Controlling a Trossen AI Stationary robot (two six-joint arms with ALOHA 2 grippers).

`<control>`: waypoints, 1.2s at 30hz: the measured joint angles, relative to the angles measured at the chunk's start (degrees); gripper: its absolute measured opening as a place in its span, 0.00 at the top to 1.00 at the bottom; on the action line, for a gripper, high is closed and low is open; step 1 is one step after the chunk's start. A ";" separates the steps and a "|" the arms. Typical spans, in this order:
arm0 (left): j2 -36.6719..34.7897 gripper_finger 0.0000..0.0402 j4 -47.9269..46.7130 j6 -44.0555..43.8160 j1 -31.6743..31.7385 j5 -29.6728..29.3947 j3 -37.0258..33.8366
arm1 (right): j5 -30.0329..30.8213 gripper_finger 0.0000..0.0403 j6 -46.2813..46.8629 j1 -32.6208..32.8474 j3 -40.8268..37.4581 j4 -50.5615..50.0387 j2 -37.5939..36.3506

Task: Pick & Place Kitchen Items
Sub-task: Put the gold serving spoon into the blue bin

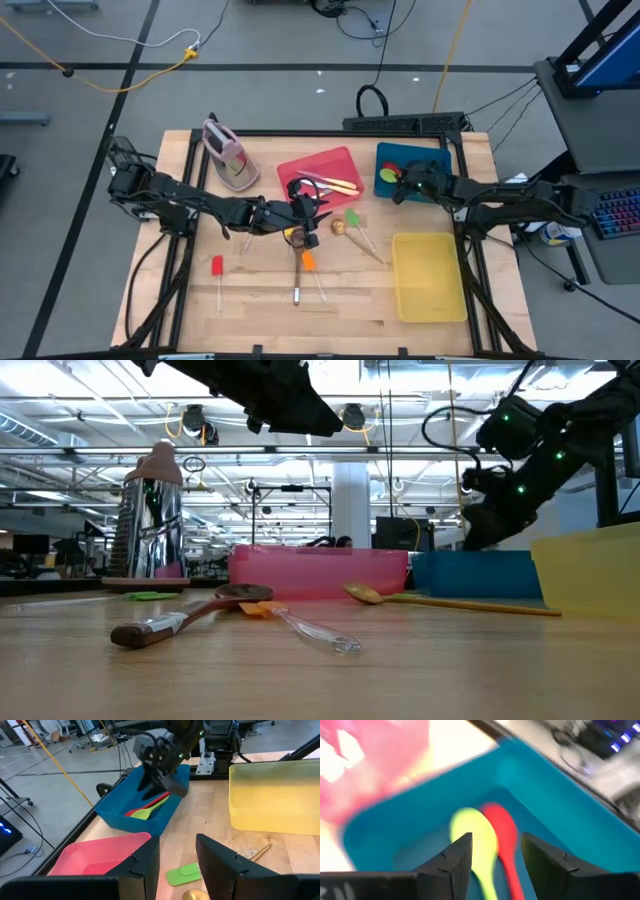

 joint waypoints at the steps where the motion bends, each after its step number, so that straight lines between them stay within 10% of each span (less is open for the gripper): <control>1: 0.00 0.67 0.00 -0.07 0.01 0.02 0.00 | -1.44 0.58 -1.00 0.33 0.00 2.25 -0.01; 15: 0.00 0.67 0.00 -2.30 0.00 0.02 0.00 | -14.18 0.58 -3.02 19.42 0.11 28.28 -1.03; 27: 0.00 0.67 0.29 -5.10 0.00 0.04 0.00 | 9.65 0.59 0.90 40.58 6.69 35.32 18.10; 36: 0.00 0.67 0.41 -6.30 -0.07 0.04 0.00 | 11.20 0.59 16.07 40.26 17.14 22.44 32.86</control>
